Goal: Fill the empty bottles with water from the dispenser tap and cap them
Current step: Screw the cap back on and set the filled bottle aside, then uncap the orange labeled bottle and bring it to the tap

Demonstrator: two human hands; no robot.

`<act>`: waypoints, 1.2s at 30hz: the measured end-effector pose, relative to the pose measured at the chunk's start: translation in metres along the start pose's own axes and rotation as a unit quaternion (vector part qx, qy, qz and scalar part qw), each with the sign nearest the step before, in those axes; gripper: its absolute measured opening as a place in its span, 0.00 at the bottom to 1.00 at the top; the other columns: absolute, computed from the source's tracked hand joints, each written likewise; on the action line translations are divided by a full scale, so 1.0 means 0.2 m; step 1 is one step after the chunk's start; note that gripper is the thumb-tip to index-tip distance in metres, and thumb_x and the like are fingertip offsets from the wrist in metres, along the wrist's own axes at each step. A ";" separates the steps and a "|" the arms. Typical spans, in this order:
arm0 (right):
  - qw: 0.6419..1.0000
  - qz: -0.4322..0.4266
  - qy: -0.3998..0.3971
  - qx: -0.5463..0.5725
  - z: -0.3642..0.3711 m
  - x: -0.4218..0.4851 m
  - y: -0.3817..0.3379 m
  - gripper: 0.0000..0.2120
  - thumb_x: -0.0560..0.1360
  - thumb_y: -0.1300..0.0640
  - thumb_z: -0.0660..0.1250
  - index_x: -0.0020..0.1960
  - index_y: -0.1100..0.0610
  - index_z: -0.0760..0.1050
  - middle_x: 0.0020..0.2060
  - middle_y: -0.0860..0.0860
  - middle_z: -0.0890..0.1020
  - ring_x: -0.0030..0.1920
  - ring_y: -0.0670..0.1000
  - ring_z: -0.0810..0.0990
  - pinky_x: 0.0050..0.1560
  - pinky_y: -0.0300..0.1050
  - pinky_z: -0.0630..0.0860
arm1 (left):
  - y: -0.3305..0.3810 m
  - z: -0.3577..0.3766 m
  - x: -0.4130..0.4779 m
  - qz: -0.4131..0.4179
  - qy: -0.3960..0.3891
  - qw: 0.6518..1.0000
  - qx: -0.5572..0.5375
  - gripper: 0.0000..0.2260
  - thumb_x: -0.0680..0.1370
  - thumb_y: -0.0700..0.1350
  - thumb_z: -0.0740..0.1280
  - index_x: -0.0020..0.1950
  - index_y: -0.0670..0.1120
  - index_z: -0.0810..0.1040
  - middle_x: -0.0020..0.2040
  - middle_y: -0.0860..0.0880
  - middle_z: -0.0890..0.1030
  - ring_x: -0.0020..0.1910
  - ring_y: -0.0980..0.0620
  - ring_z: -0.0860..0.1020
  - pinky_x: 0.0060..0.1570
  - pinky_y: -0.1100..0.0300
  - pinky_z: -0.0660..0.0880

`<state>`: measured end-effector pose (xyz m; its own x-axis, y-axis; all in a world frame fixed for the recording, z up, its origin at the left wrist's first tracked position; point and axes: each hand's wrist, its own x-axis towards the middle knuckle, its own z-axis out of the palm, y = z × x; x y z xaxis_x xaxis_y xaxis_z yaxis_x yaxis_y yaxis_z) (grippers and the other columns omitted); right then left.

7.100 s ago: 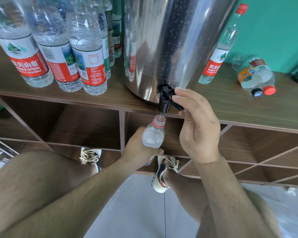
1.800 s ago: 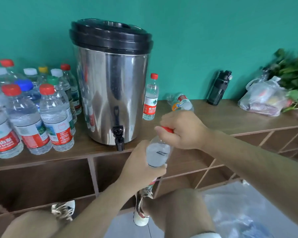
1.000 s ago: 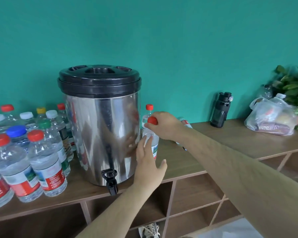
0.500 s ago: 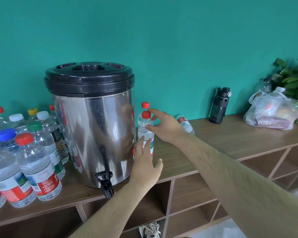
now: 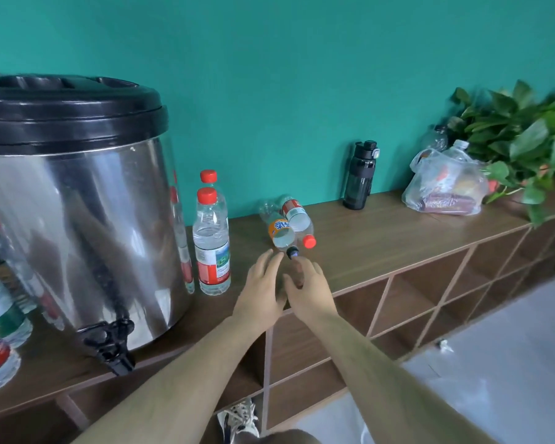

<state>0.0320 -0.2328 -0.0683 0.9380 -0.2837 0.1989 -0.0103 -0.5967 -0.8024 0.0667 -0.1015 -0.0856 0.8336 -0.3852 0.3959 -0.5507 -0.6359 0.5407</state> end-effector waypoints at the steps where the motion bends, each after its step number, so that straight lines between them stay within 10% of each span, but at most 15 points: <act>1: 1.000 0.013 -0.001 0.004 0.01 0.02 0.02 0.24 0.81 0.55 0.66 0.76 0.51 0.69 0.65 0.50 0.74 0.57 0.48 0.76 0.64 0.45 0.74 | -0.01 0.04 0.02 -0.005 0.001 1.000 -0.009 0.31 0.78 0.40 0.70 0.80 0.45 0.64 0.80 0.45 0.62 0.78 0.43 0.62 0.73 0.42 0.67; 12: 0.996 0.033 0.070 -0.048 0.16 0.38 0.09 0.15 0.82 0.53 0.67 0.66 0.55 0.71 0.53 0.54 0.77 0.47 0.54 0.76 0.47 0.47 0.72 | -0.13 0.13 0.17 -0.018 0.007 0.999 -0.030 0.33 0.77 0.35 0.67 0.81 0.47 0.60 0.80 0.47 0.60 0.79 0.48 0.59 0.76 0.55 0.59; 20: 0.992 0.028 0.123 0.022 0.09 0.18 0.07 0.10 0.81 0.57 0.67 0.62 0.58 0.76 0.49 0.51 0.78 0.48 0.51 0.75 0.54 0.49 0.75 | -0.05 0.05 0.11 0.017 0.004 1.000 0.010 0.35 0.76 0.35 0.67 0.82 0.44 0.60 0.82 0.44 0.58 0.80 0.44 0.58 0.77 0.49 0.63; 27: 0.979 -0.081 0.186 0.020 -0.27 -0.50 -0.10 0.04 0.82 0.54 0.69 0.57 0.49 0.77 0.43 0.40 0.79 0.46 0.39 0.77 0.47 0.28 0.68 | 0.24 -0.19 -0.10 0.176 0.007 0.973 0.148 0.42 0.77 0.48 0.74 0.84 0.48 0.53 0.83 0.47 0.55 0.81 0.44 0.57 0.77 0.47 0.61; 36: 0.967 -0.244 0.077 -0.017 -0.60 -1.07 -0.44 0.09 0.84 0.53 0.65 0.59 0.56 0.79 0.44 0.44 0.82 0.47 0.43 0.78 0.49 0.28 0.69 | 0.44 -0.72 -0.80 0.161 0.091 0.971 0.151 0.32 0.67 0.56 0.80 0.66 0.46 0.75 0.59 0.48 0.82 0.54 0.45 0.80 0.59 0.51 0.73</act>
<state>-0.2089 -0.2094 0.0278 0.7714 -0.0692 0.6325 0.4062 -0.7116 -0.5732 -0.1205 0.0002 0.0052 0.5838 -0.4891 0.6480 -0.7206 -0.6799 0.1360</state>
